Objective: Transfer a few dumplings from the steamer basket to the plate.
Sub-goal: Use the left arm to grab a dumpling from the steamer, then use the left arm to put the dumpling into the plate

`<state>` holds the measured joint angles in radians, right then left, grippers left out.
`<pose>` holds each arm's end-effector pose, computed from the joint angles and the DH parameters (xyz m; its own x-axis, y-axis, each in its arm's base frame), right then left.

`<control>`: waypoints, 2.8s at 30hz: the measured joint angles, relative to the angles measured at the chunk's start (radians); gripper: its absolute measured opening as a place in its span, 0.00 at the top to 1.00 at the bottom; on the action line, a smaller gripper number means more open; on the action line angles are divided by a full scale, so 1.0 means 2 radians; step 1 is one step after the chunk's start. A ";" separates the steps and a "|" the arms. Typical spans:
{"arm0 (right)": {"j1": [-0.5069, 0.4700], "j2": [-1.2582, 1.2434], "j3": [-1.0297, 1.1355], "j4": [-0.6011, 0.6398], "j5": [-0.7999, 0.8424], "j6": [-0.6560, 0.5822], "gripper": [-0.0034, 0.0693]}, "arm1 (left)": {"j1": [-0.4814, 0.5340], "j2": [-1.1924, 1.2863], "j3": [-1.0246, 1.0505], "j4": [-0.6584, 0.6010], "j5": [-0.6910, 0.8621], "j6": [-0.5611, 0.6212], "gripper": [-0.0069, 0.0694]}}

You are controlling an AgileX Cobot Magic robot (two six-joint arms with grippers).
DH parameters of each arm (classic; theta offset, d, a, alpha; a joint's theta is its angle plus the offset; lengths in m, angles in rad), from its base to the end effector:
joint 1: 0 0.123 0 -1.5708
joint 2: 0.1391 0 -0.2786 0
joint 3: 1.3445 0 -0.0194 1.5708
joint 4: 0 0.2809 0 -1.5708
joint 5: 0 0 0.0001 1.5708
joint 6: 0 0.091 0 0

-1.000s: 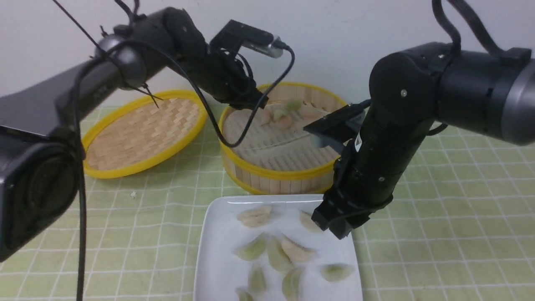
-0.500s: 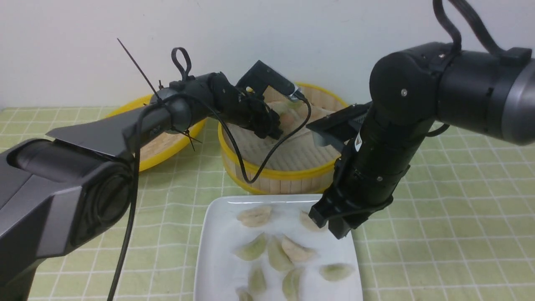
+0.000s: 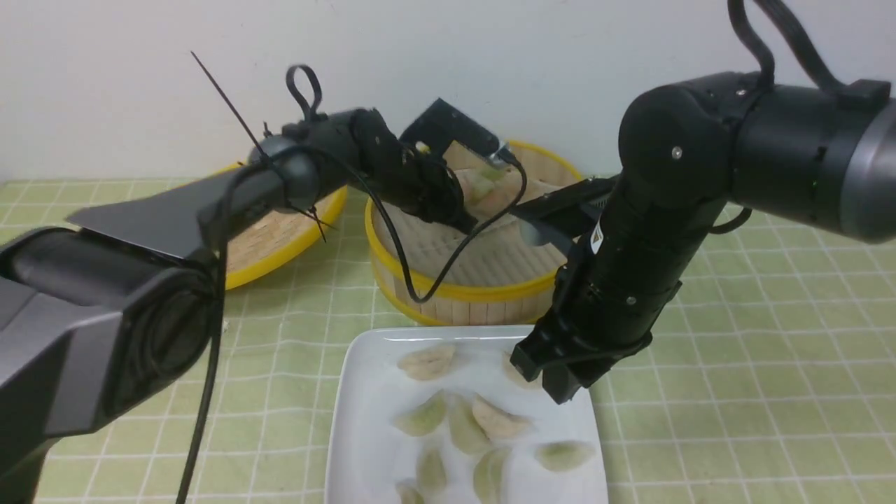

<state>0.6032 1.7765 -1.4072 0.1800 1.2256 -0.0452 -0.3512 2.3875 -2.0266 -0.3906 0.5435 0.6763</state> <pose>0.3004 0.2256 0.2361 -0.8308 -0.5528 -0.0655 -0.5552 0.8143 0.1692 0.5256 -0.2117 0.1635 -0.4701 0.5179 -0.7147 0.6612 0.7430 0.1035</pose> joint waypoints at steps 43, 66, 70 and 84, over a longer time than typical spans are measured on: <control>0.000 -0.025 0.000 -0.003 0.000 -0.017 0.66 | 0.004 0.041 0.000 0.005 -0.096 0.040 0.20; 0.000 -0.025 0.000 -0.006 0.002 -0.016 0.66 | -0.006 0.049 -0.010 -0.023 -0.091 0.091 0.72; 0.000 -0.025 0.000 -0.012 0.002 -0.016 0.66 | 0.001 0.004 -0.009 -0.016 -0.020 0.062 0.72; 0.000 -0.070 0.000 -0.054 0.004 -0.015 0.66 | 0.042 -0.155 -0.010 -0.018 0.203 0.005 0.72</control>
<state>0.6032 1.6373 -1.4066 0.0721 1.2335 -0.0749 -0.2672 2.0778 -2.0471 -0.4265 0.9498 0.6869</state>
